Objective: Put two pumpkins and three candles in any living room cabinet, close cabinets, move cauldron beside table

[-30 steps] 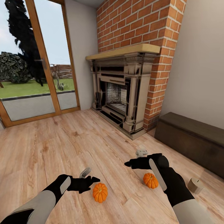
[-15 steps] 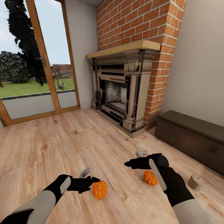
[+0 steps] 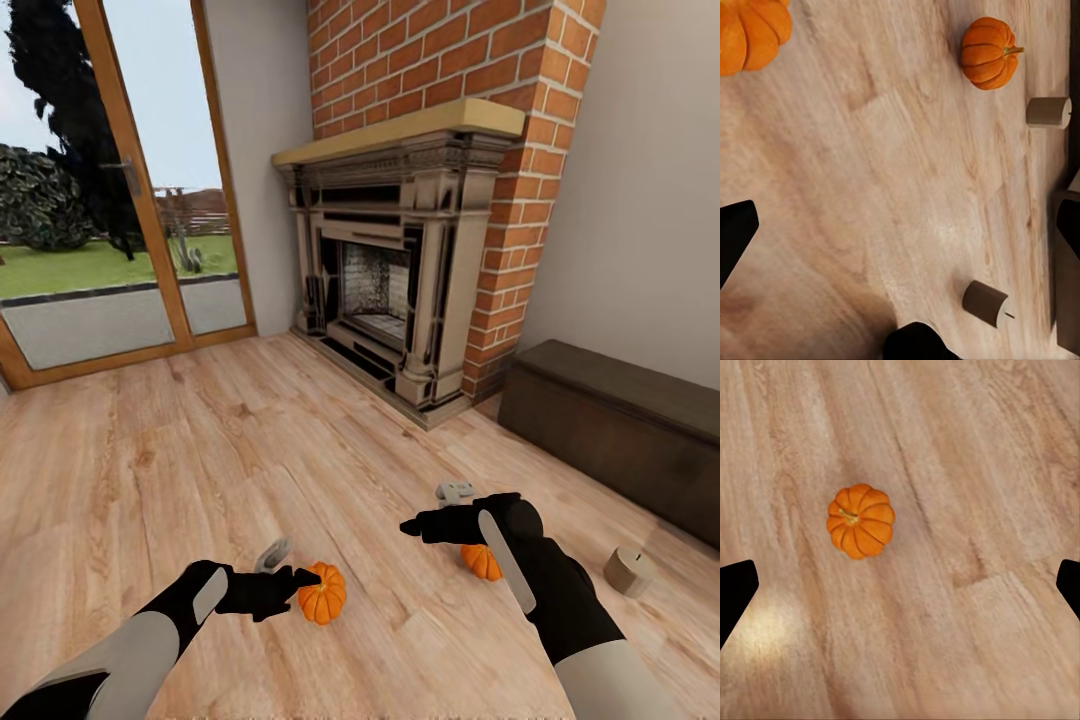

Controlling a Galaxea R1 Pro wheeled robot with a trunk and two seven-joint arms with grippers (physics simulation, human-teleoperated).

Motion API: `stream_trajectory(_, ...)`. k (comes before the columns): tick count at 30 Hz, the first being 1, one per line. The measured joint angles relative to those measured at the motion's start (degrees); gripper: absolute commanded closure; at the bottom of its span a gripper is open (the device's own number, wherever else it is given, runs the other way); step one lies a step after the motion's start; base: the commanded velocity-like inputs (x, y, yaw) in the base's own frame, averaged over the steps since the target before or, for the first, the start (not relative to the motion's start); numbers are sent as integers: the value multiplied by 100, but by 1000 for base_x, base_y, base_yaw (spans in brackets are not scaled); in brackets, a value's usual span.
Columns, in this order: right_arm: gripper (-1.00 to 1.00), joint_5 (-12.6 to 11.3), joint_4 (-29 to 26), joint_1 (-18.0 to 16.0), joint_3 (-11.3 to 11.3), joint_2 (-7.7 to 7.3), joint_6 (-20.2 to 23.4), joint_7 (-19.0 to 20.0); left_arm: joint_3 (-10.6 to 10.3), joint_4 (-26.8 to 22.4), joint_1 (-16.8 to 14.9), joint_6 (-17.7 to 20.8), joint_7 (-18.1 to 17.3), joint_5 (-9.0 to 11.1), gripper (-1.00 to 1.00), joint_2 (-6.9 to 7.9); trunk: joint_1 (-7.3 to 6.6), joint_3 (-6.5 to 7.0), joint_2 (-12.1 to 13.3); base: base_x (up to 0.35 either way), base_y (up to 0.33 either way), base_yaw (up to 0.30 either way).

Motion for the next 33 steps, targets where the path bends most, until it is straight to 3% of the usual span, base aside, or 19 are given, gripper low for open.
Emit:
stream_trajectory(7, -100, -2, 0, 0, 0, 0, 0, 0, 1, 0, 0, -17, -6, 3, -100, 9, 2, -23, -2, 0, 0, 0)
stream_trajectory(10, -100, -2, 0, 0, 0, 4, 0, 0, -6, 10, 0, -192, 22, -1, -100, 13, 2, -23, -2, 0, 0, 0)
stream_trajectory(22, -100, -2, 0, 0, 0, 4, 0, 0, -8, 58, -1, -410, 499, -10, -100, 7, 2, -23, -2, 9, 0, 0)
stream_trajectory(33, -100, -1, 0, 0, 0, 2, 0, 0, -8, 59, -1, -417, 518, -3, -100, 6, 1, -23, -2, 199, 0, 0)
